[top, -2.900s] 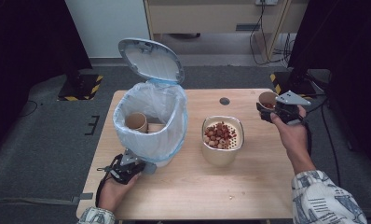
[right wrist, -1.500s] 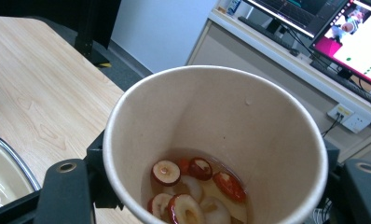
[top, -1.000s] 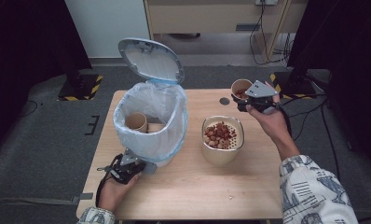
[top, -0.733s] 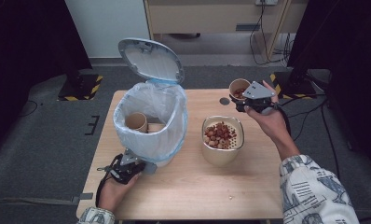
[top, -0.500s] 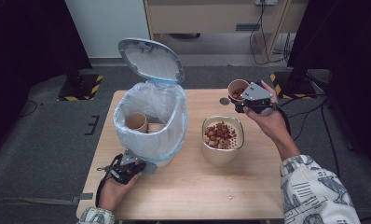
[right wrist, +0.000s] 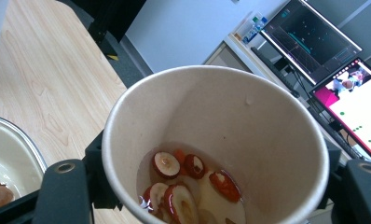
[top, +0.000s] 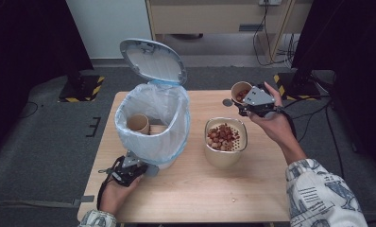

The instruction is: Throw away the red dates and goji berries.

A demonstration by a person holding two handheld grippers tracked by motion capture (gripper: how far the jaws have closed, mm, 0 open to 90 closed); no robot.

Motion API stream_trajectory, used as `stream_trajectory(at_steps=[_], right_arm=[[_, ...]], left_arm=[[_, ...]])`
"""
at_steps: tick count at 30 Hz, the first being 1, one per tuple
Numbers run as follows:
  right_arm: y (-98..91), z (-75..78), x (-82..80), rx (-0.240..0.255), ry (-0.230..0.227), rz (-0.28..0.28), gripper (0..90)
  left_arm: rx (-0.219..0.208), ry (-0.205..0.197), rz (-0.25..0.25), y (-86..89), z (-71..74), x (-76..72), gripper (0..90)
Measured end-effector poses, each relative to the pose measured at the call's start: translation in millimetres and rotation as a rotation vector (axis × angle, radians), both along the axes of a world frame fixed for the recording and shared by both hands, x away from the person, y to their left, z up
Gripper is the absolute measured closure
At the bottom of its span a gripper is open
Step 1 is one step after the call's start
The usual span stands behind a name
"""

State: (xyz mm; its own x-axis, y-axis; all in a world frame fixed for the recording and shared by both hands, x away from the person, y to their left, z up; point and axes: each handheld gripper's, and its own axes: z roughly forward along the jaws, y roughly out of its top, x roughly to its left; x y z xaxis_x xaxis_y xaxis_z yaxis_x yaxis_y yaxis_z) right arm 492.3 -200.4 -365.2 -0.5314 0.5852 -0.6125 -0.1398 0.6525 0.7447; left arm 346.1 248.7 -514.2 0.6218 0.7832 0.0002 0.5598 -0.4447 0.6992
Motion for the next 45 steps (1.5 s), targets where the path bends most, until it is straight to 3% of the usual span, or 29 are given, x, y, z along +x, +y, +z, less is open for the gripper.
stream_trajectory(at_steps=[13, 21, 28, 45], right_arm=[[3.0, -0.2, -4.0, -0.038, -0.027, 0.020, 27.4], [10.7, -2.1, -7.9, -0.060, -0.024, 0.053, 27.1], [7.1, -3.0, -10.2, -0.063, -0.023, 0.048, 27.1], [5.1, -5.5, -25.0, -0.170, -0.069, 0.054, 26.9]], left_arm=[[-0.002, 0.001, 0.001, 0.2, 0.0, 0.1, 90.0], [-0.002, 0.002, 0.000, 0.3, 0.0, 0.1, 90.0], [-0.003, 0.003, 0.000, 0.4, 0.0, 0.2, 90.0], [-0.003, 0.002, 0.001, 0.0, 0.0, 0.1, 90.0]])
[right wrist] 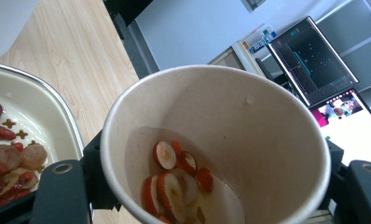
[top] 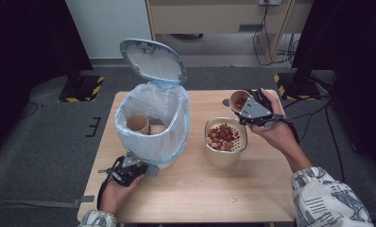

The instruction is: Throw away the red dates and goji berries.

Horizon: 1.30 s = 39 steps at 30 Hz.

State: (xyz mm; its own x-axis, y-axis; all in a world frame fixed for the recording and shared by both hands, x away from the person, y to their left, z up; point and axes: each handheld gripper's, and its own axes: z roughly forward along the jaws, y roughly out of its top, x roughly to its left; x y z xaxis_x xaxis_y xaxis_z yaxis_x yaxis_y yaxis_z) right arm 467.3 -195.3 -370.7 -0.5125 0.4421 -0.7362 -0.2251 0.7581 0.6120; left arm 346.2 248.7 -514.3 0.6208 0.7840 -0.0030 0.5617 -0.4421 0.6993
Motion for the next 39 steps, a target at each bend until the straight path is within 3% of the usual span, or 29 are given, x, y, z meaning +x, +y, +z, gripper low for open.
stream_trajectory(at_steps=[39], right_arm=[[3.3, 3.9, -15.3, -0.118, -0.067, 0.013, 26.8]], left_arm=[[0.001, -0.001, 0.001, -0.3, 0.0, 0.0, 89.9]])
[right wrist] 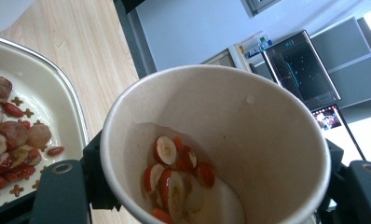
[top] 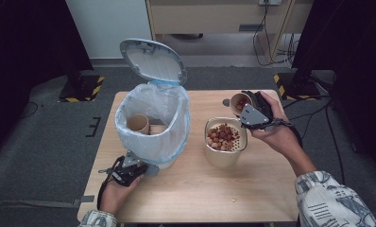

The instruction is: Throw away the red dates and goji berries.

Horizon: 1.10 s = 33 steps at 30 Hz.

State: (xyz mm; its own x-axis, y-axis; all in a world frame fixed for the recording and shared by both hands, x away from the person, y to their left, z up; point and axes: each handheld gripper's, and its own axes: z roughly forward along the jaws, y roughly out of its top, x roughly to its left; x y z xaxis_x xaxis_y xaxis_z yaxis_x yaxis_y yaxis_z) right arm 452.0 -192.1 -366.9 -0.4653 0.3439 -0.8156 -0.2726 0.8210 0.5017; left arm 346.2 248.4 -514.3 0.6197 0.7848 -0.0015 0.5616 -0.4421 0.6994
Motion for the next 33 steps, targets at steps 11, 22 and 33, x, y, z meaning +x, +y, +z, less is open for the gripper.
stream_trajectory(at_steps=[11, 22, 33], right_arm=[[-0.2, -1.7, -2.9, -0.041, -0.015, -0.003, 26.9], [2.9, -6.4, -11.6, -0.196, -0.084, -0.007, 26.9], [12.3, -8.6, -20.6, -0.352, -0.176, -0.002, 26.6]], left_arm=[[-0.001, 0.000, 0.000, 0.0, 0.0, 0.1, 90.0], [-0.001, 0.000, 0.000, -0.1, -0.1, 0.1, 90.0], [0.000, -0.001, -0.003, 0.1, -0.1, 0.4, 90.0]])
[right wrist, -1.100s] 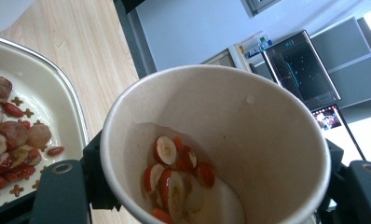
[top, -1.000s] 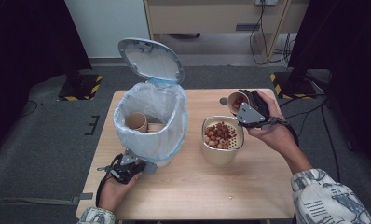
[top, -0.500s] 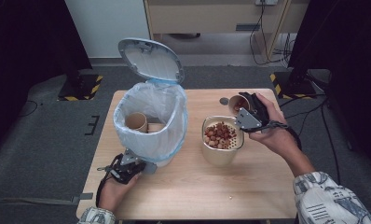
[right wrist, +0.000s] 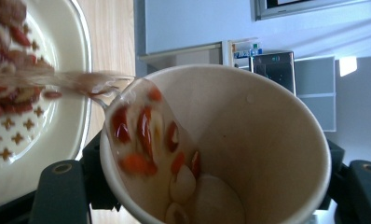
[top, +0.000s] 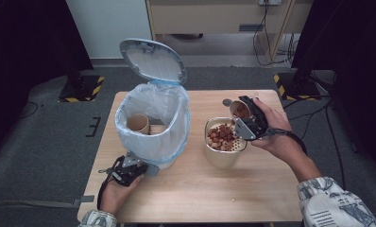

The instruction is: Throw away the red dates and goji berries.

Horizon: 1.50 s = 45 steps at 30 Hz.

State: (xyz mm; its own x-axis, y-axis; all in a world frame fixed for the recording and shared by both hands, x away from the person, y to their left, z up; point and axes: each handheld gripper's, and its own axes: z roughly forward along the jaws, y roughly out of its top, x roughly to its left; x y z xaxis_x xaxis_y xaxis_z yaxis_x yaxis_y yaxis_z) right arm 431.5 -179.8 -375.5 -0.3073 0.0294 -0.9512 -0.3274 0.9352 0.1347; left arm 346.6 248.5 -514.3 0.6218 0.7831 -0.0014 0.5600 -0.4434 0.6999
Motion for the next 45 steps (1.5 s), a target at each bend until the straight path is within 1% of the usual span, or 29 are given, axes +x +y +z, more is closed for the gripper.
stream_trajectory(at_steps=[1, 2, 5, 10, 12, 16, 18, 22, 35, 45], right_arm=[[0.5, -0.7, 0.2, -0.014, 0.000, -0.002, 26.6], [0.7, -1.3, 0.5, -0.014, 0.004, -0.003, 26.6], [1.6, -4.2, 2.1, -0.055, -0.008, -0.007, 26.5], [3.5, -9.6, 0.3, -0.159, -0.068, -0.010, 26.4], [4.6, -11.4, -0.7, -0.192, -0.082, -0.003, 26.4], [5.4, -12.0, -2.1, -0.219, -0.104, -0.007, 26.4], [6.2, -10.6, -2.9, -0.213, -0.109, -0.002, 26.4], [7.2, -8.2, -3.1, -0.219, -0.122, -0.001, 26.4], [9.0, -6.9, -2.8, -0.219, -0.128, 0.003, 26.4], [10.8, -4.9, -3.2, -0.231, -0.146, 0.007, 26.4]], left_arm=[[0.000, 0.000, 0.000, 0.0, 0.0, 0.0, 90.0], [0.000, 0.000, 0.000, 0.0, 0.0, 0.0, 89.9], [0.000, 0.000, 0.000, 0.0, 0.0, 0.0, 90.0], [-0.002, 0.001, -0.001, 0.2, -0.1, 0.3, 89.9], [-0.001, 0.000, -0.001, -0.1, -0.1, 0.1, 89.9], [-0.001, 0.000, -0.001, -0.1, -0.1, 0.1, 90.0], [-0.001, 0.000, -0.001, -0.1, 0.0, 0.2, 90.0], [-0.001, 0.000, -0.001, -0.1, -0.1, 0.1, 90.0], [-0.003, 0.001, 0.002, -0.2, -0.1, 0.0, 89.9], [-0.002, 0.000, -0.001, 0.0, -0.1, 0.2, 89.9]])
